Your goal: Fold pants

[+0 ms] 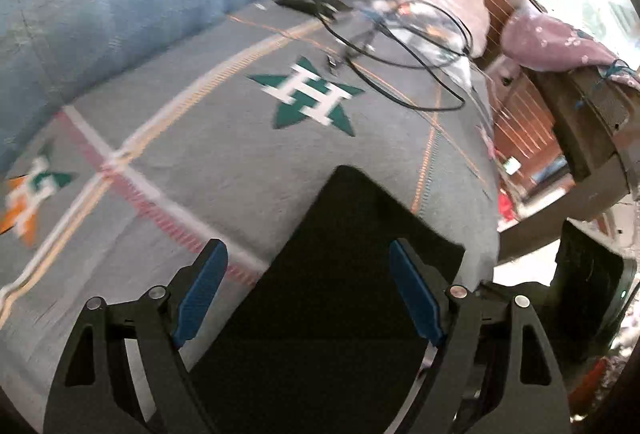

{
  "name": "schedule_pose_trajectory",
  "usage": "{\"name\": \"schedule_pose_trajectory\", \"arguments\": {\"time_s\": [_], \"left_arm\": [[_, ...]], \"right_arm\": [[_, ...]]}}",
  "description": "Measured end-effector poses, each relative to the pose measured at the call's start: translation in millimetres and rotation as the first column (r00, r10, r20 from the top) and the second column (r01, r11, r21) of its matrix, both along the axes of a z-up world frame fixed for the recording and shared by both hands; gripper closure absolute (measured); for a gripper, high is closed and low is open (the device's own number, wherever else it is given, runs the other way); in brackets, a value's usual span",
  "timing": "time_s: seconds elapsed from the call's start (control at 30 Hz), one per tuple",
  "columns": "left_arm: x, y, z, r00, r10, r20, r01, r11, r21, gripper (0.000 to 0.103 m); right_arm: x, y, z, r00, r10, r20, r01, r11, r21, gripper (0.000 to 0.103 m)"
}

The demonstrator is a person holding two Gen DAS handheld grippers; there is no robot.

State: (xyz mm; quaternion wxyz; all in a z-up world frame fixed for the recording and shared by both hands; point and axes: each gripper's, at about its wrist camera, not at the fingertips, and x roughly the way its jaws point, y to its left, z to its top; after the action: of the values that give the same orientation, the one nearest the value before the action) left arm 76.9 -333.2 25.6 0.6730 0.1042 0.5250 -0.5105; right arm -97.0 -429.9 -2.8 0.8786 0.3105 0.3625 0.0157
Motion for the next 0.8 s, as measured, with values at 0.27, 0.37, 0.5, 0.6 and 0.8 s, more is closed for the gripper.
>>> {"name": "schedule_pose_trajectory", "arguments": {"time_s": [0.27, 0.37, 0.5, 0.6, 0.8], "left_arm": [[-6, -35, -5, 0.998, -0.064, 0.015, 0.064, 0.997, -0.032, 0.022], [-14, -43, -5, 0.992, -0.103, 0.075, 0.106, 0.994, -0.031, 0.072], [-8, -37, -4, 0.995, -0.085, 0.043, 0.088, 0.995, -0.051, 0.087], [-10, -21, 12, 0.996, -0.069, 0.056, 0.074, 0.993, -0.089, 0.098], [-4, 59, 68, 0.995, 0.045, 0.088, -0.026, 0.978, -0.206, 0.098]], "right_arm": [[10, -14, -8, 0.997, -0.059, 0.057, 0.052, 0.992, 0.118, 0.039], [17, -20, -14, 0.996, -0.091, 0.021, 0.088, 0.989, 0.121, 0.088], [18, -22, -9, 0.996, -0.082, 0.036, 0.077, 0.987, 0.14, 0.093], [16, -7, 10, 0.997, -0.037, 0.075, 0.034, 0.999, 0.042, 0.094], [18, 40, 69, 0.975, 0.12, 0.187, -0.108, 0.991, -0.073, 0.094]]}}
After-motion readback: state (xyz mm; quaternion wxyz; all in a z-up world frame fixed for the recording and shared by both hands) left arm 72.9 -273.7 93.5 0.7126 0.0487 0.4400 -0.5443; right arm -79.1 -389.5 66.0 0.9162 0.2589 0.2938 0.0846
